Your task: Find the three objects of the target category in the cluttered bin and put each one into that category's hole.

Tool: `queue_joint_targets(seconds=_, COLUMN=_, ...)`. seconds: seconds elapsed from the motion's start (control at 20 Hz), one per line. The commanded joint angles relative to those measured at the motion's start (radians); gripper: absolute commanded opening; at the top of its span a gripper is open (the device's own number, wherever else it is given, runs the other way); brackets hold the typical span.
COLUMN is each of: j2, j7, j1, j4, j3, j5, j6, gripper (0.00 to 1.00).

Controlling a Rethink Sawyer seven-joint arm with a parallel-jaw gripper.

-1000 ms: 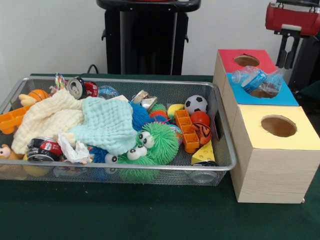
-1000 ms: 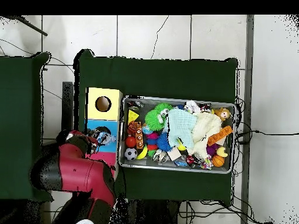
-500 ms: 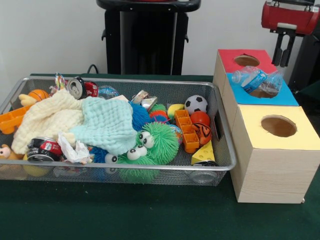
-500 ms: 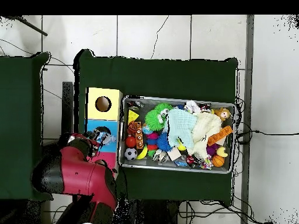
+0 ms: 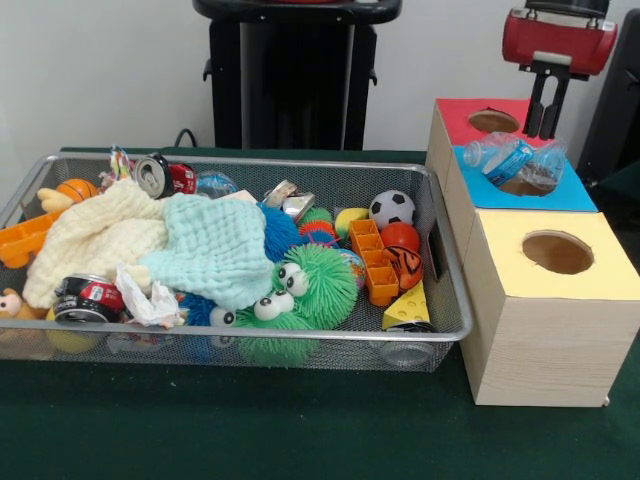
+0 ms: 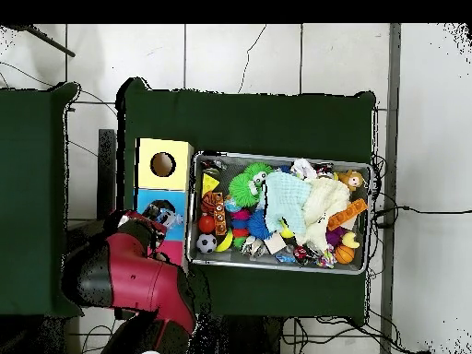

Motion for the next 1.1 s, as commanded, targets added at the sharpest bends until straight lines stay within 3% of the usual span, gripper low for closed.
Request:
queue_joint_targets(seconds=0.05, j2=0.04, j7=0.221, j1=-0.04, j4=0.072, j3=0.117, j5=0.014, j6=-0.071, gripper=0.0)
queue_joint_targets(seconds=1.1, j2=0.049, j7=0.236, j1=0.0, j4=0.054, j3=0.087, j5=0.044, j6=-0.038, gripper=0.0)
